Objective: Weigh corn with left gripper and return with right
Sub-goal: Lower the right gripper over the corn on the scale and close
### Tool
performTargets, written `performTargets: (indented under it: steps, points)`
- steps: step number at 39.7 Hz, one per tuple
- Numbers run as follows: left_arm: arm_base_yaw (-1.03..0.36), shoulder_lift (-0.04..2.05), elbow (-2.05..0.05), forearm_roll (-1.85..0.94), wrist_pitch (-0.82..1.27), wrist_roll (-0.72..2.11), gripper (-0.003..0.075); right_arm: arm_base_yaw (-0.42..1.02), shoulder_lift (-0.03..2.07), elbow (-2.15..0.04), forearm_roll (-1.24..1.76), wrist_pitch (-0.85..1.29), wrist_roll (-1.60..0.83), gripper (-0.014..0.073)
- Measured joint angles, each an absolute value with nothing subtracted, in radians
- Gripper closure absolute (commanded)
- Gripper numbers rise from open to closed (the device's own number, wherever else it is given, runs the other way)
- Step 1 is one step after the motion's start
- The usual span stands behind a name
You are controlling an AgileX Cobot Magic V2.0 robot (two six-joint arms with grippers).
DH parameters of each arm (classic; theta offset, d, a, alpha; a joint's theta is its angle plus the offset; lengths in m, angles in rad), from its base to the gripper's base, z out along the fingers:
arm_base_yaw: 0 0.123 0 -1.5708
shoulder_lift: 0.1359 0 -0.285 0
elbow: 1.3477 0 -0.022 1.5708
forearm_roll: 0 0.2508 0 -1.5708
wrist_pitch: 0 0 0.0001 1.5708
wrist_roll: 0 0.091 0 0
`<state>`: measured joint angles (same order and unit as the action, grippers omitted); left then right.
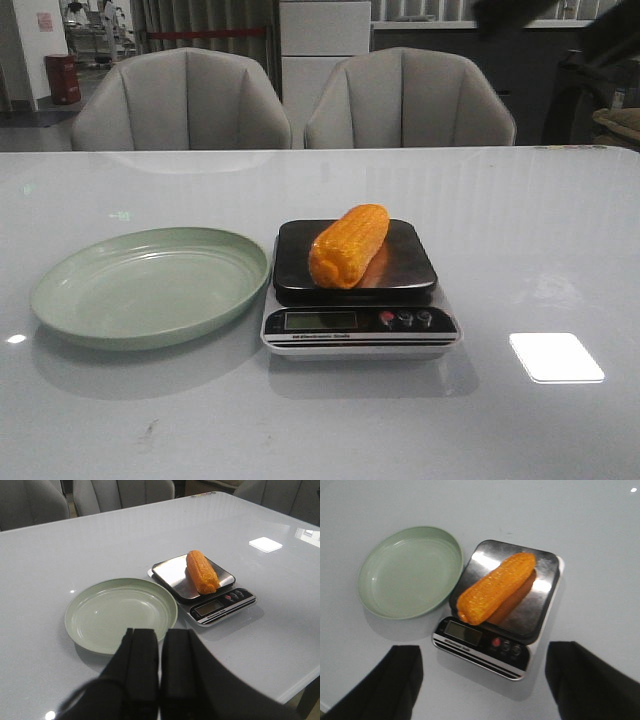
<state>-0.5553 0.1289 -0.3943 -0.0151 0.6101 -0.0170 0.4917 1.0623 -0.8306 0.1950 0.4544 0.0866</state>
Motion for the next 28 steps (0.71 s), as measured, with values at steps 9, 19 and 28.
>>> performTargets:
  steps: [9,19,28]
  points:
    - [-0.555,0.129,-0.394,-0.015,0.610,-0.017,0.0607,0.518,1.353,-1.071,0.220,0.571,0.175,-0.0013]
    - [-0.555,0.129,-0.394,-0.015,0.610,-0.017,0.0607,0.545,1.657,-1.295,0.205,0.685,0.348,-0.0013]
    - [-0.555,0.129,-0.394,-0.015,0.610,-0.017,0.0607,0.569,1.855,-1.498,0.020,0.866,0.623,-0.0013]
